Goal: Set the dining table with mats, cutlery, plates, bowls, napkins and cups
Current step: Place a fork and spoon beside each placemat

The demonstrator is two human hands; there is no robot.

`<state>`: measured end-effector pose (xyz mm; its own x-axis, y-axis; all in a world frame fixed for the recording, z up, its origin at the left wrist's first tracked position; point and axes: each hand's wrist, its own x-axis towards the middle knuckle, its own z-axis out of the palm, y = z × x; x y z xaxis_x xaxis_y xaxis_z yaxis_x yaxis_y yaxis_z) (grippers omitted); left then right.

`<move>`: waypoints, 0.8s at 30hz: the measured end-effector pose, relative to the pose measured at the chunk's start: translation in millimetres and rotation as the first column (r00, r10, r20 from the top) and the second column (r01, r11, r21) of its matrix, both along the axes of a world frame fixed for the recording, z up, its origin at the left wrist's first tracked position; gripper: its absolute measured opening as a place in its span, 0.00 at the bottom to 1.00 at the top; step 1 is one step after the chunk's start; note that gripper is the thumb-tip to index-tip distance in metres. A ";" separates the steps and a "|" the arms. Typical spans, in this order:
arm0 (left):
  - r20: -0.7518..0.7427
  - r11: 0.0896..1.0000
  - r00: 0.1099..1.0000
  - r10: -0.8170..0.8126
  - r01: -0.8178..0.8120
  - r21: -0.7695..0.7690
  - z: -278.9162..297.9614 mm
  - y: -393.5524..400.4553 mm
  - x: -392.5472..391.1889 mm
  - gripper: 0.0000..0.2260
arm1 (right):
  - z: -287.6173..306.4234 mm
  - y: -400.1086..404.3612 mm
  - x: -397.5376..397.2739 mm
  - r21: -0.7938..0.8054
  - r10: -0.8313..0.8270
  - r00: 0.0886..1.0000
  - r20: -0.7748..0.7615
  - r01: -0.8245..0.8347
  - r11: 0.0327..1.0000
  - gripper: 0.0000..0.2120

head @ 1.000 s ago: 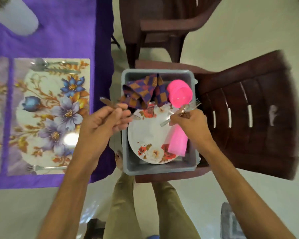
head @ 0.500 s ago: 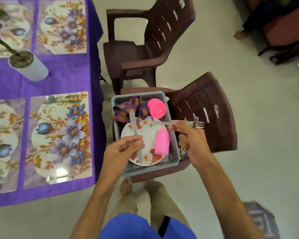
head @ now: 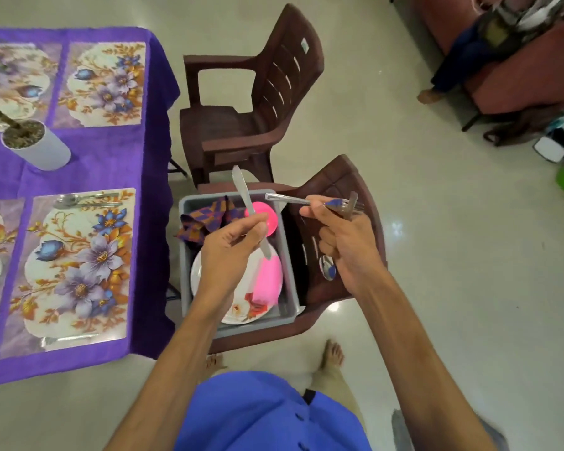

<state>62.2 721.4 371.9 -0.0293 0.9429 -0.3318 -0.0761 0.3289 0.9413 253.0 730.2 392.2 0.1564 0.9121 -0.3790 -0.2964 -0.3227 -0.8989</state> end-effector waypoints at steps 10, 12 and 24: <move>0.038 0.977 0.976 0.213 -0.212 -0.021 -2.9 19.3 201.5 0.10 | 19.3 45.9 205.6 -0.068 0.372 0.893 0.253 -0.367 0.928 0.15; 0.028 0.971 0.971 0.237 -0.235 -0.045 1.9 22.9 235.8 0.10 | 20.1 58.5 233.7 -0.084 0.423 0.861 0.284 -0.417 0.905 0.12; -0.119 0.920 0.913 0.390 -0.392 0.010 -7.5 117.9 382.4 0.08 | -9.4 199.7 340.3 -0.153 0.525 0.830 0.188 -0.503 0.850 0.09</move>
